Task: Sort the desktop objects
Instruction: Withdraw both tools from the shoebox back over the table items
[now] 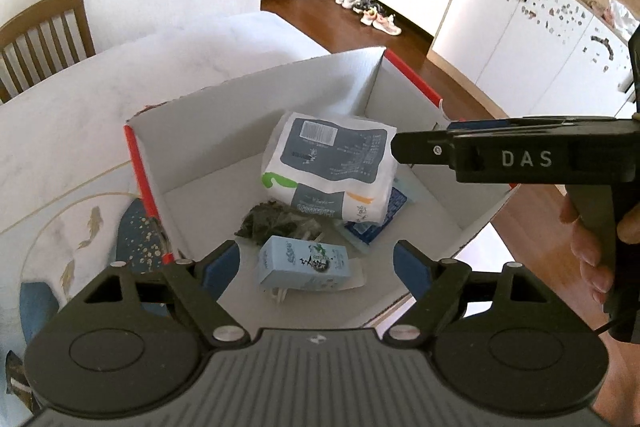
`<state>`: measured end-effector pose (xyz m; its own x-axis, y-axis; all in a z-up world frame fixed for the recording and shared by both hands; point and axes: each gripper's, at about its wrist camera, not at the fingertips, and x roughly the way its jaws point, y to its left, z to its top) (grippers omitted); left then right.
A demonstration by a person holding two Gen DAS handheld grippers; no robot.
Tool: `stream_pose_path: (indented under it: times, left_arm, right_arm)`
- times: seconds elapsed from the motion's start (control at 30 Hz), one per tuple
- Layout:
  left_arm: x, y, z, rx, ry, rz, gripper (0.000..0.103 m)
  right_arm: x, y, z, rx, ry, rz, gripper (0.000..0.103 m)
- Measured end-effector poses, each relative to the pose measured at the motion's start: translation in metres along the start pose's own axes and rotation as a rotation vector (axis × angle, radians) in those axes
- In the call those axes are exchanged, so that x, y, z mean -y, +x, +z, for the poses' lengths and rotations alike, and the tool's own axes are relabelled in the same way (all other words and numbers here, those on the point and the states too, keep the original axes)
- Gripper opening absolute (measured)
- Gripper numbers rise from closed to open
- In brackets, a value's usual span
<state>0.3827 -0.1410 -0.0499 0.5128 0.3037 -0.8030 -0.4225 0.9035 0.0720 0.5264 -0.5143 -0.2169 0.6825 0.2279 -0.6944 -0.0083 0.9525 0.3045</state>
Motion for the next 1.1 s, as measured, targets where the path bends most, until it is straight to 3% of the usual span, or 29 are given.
stream_pose_path:
  times: [0.23, 0.37, 1.1]
  left_arm:
    - [-0.009, -0.02, -0.011, 0.052, -0.027, -0.011, 0.086]
    - [-0.014, -0.032, -0.017, 0.082, -0.002, -0.021, 0.102]
    - [-0.085, -0.095, -0.06, 0.168, 0.026, -0.078, 0.102]
  right_arm:
    - [-0.012, -0.01, -0.001, 0.018, -0.022, 0.013, 0.077]
    - [-0.024, -0.017, -0.005, 0.037, -0.032, 0.024, 0.08]
    - [-0.111, -0.028, -0.03, 0.057, -0.043, -0.003, 0.082]
